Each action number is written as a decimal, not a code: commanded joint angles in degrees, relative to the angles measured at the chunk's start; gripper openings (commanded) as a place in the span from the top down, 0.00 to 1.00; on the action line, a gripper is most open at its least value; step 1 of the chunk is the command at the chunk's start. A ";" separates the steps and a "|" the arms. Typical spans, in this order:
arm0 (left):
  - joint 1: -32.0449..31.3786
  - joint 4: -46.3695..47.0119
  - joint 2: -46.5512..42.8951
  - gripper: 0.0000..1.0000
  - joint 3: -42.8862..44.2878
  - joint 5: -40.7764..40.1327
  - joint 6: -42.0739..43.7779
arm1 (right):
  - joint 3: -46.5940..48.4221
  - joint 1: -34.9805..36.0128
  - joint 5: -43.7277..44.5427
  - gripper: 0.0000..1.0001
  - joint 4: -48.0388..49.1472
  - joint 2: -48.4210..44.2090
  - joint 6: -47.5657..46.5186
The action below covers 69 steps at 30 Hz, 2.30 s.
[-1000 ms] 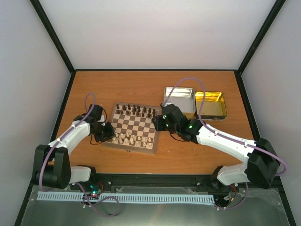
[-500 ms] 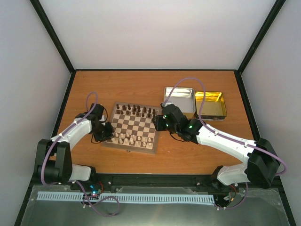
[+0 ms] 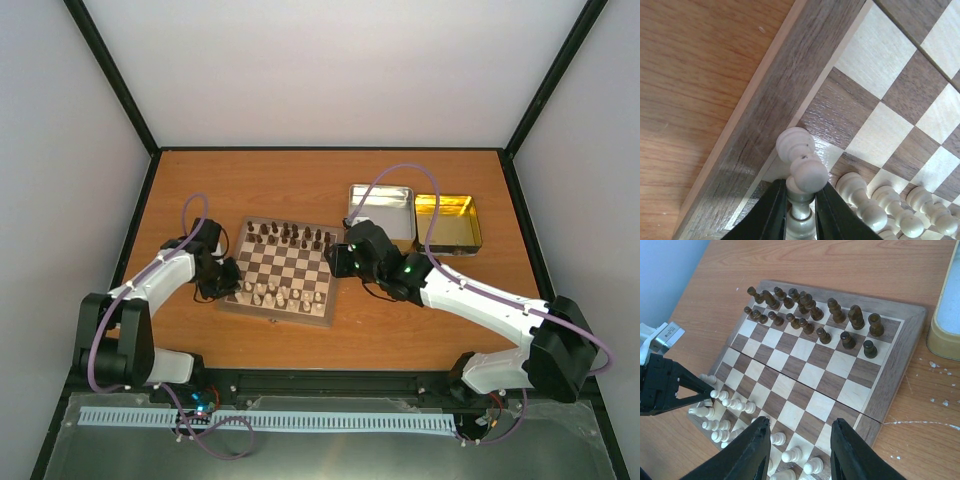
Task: Set up the chess pieces on the board
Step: Pick up the chess piece from the chessboard, then place the chess piece on the chessboard.
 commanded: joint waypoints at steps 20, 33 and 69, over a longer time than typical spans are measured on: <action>-0.39 1.21 -5.22 1.00 -4.82 0.39 -5.06 | -1.50 -0.25 0.22 0.66 1.78 -1.49 -0.54; -0.38 3.44 -9.35 0.99 -5.58 2.18 -9.33 | 0.32 2.32 -4.63 0.65 3.94 0.71 -5.62; -0.26 11.53 -22.48 0.99 1.56 16.42 -13.92 | 6.39 10.11 -10.88 0.51 21.20 10.62 -9.49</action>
